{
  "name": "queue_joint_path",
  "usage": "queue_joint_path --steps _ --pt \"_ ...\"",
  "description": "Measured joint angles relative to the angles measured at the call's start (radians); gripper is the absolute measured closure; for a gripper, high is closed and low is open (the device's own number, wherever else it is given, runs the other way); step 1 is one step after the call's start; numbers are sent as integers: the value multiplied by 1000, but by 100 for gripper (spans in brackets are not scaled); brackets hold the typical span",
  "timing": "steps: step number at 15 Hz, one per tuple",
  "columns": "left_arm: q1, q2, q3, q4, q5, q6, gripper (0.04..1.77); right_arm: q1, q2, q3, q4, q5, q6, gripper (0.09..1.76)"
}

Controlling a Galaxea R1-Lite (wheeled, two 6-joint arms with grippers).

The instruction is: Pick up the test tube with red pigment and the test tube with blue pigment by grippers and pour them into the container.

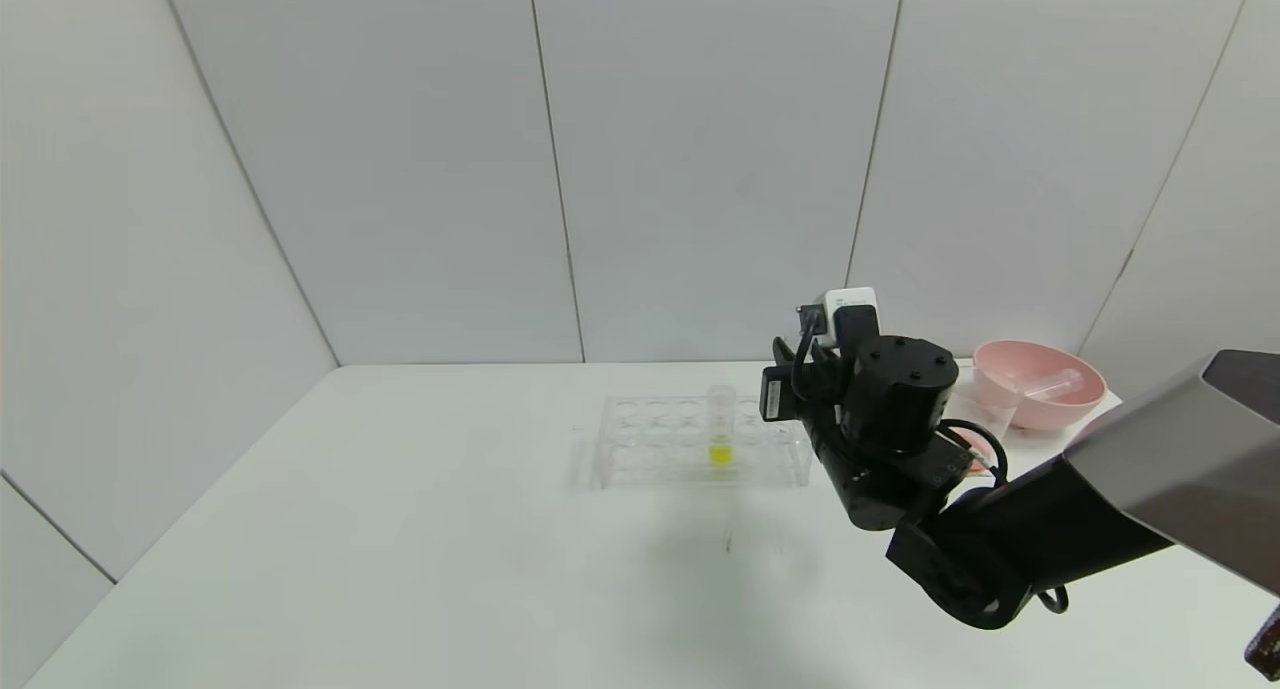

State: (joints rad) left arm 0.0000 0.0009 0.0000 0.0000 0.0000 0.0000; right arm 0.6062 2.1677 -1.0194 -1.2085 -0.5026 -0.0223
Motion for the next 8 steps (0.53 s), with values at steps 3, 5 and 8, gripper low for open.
queue_joint_path --steps 3,5,8 --pt "0 0 0 0 0 0 5 -9 -19 7 8 1 -4 136" --pt "0 0 0 0 0 0 5 -22 -57 29 29 10 -7 136" --pt "0 0 0 0 0 0 5 -47 -154 133 70 83 -5 136"
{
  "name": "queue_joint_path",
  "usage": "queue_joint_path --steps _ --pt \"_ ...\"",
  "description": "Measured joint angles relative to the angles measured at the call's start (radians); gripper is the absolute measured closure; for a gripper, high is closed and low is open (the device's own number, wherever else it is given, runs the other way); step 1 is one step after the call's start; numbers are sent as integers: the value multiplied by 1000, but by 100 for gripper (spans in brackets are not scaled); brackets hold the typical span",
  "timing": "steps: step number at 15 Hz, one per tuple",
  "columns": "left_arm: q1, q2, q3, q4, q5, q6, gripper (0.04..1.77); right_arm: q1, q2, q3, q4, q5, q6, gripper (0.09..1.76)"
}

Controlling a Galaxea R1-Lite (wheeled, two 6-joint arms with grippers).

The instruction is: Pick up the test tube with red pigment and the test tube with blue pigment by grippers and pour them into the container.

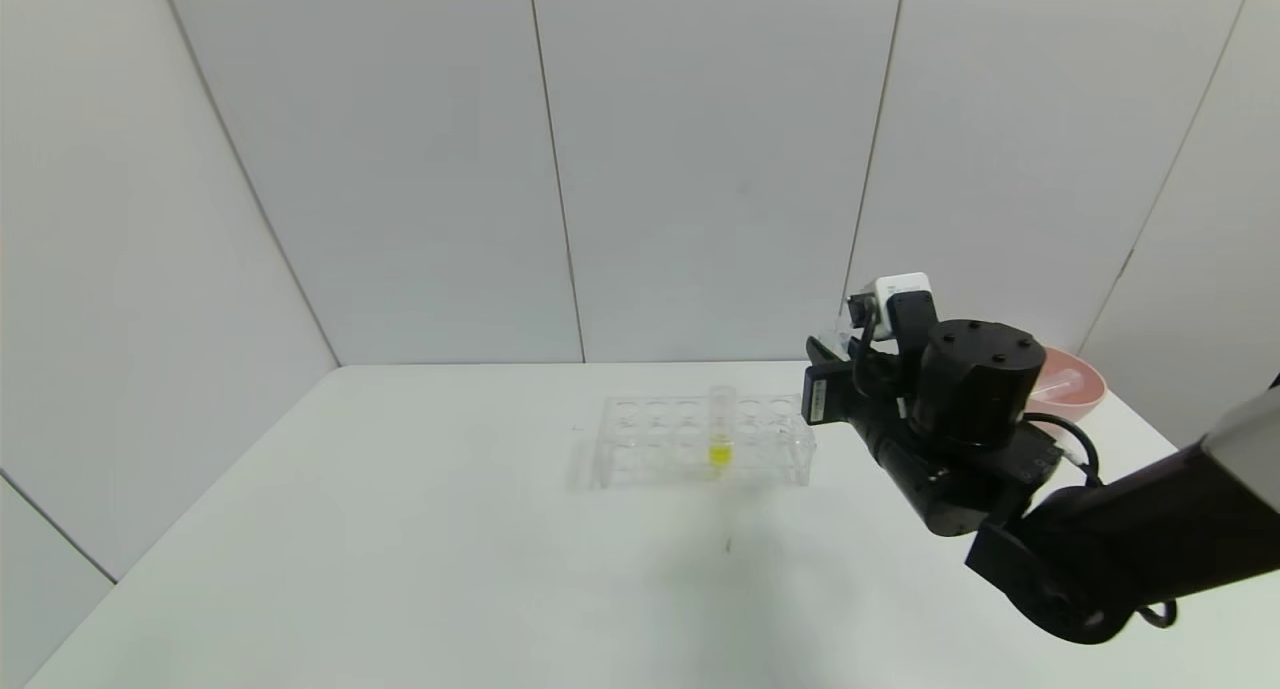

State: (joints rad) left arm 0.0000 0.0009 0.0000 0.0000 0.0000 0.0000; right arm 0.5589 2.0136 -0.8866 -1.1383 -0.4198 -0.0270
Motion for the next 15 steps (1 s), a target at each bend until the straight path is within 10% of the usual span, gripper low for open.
queue_joint_path --steps 6,15 --pt "0 0 0 0 0 0 5 -144 -259 335 19 322 9 136" --pt "0 0 0 0 0 0 5 -807 -551 366 381 1090 59 136"
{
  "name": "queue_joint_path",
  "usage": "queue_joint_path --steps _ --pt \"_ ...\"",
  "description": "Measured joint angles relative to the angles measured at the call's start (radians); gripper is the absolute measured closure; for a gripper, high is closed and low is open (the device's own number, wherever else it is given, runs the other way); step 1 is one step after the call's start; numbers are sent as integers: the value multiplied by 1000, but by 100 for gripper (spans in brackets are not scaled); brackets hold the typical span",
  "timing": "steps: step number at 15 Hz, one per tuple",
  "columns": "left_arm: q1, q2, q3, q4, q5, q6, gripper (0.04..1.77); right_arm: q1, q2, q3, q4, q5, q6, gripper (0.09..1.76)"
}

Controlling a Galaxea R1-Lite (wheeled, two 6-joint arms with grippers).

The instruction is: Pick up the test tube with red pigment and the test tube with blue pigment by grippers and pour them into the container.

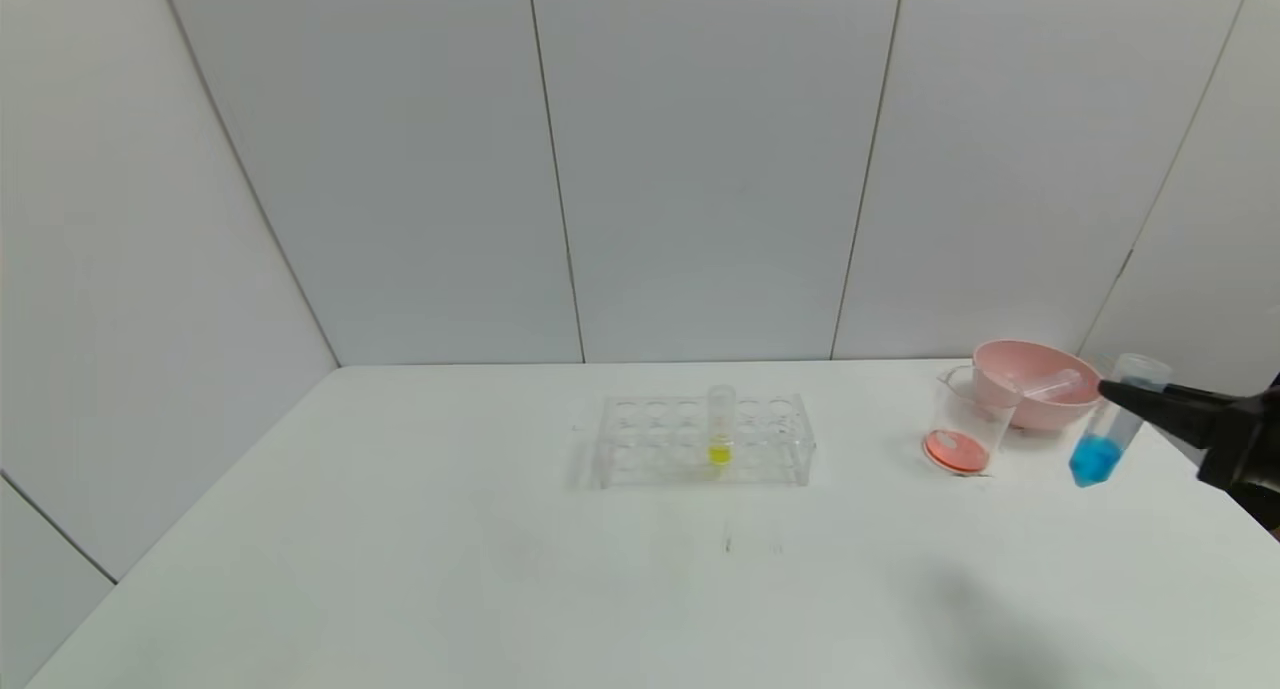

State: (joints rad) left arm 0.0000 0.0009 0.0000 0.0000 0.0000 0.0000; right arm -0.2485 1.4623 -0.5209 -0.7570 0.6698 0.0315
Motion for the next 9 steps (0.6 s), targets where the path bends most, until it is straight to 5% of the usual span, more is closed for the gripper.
queue_joint_path --steps 4,9 --pt "0 0 0 0 0 0 5 -202 31 -74 15 244 -35 136" --pt "0 0 0 0 0 0 5 -257 197 -243 21 260 -142 136"
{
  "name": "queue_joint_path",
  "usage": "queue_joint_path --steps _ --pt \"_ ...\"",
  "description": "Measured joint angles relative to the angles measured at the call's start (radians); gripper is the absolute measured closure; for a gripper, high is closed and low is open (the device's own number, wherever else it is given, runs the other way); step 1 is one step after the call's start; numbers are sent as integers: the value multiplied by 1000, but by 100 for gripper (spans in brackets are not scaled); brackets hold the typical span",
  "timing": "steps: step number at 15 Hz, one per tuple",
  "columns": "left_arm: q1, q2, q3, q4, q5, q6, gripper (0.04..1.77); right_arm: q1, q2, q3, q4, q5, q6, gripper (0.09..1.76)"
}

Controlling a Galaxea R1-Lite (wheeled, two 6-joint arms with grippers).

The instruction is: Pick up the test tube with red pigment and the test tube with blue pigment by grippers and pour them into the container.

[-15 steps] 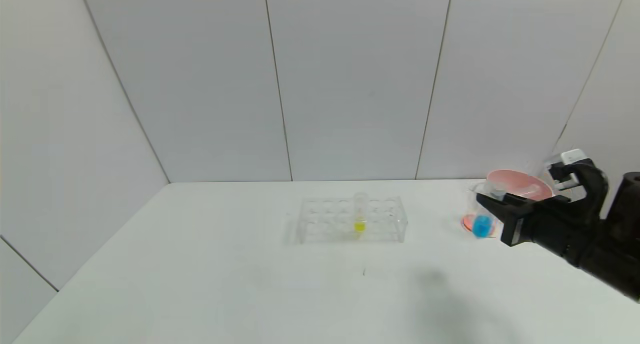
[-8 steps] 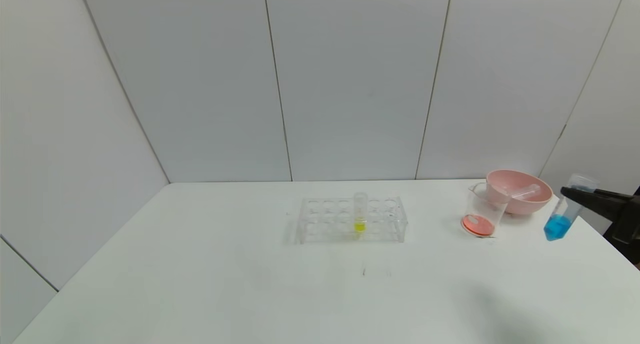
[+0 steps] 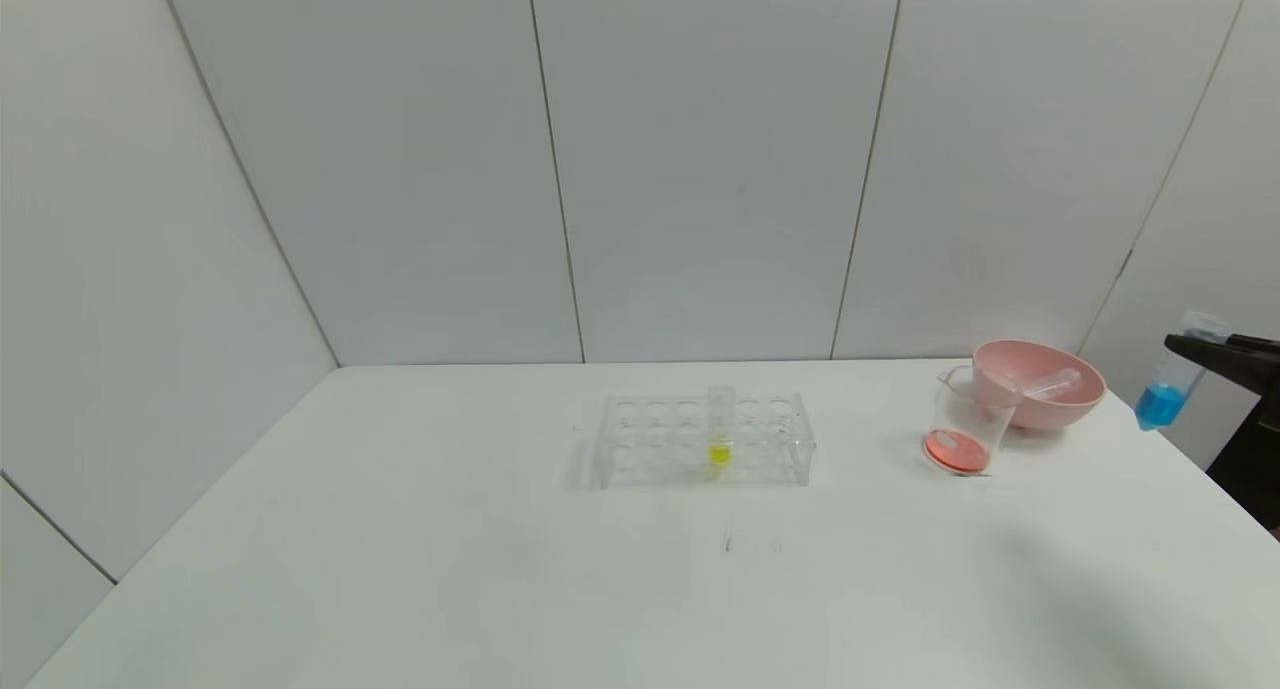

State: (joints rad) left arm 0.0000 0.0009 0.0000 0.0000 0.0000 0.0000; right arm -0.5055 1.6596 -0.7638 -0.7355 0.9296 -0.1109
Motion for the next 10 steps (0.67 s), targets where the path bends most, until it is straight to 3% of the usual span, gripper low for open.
queue_joint_path --steps 7,10 --pt "0 0 0 0 0 0 5 97 258 -292 22 -143 -30 136" --pt "0 0 0 0 0 0 5 142 319 -445 289 -172 -90 136"
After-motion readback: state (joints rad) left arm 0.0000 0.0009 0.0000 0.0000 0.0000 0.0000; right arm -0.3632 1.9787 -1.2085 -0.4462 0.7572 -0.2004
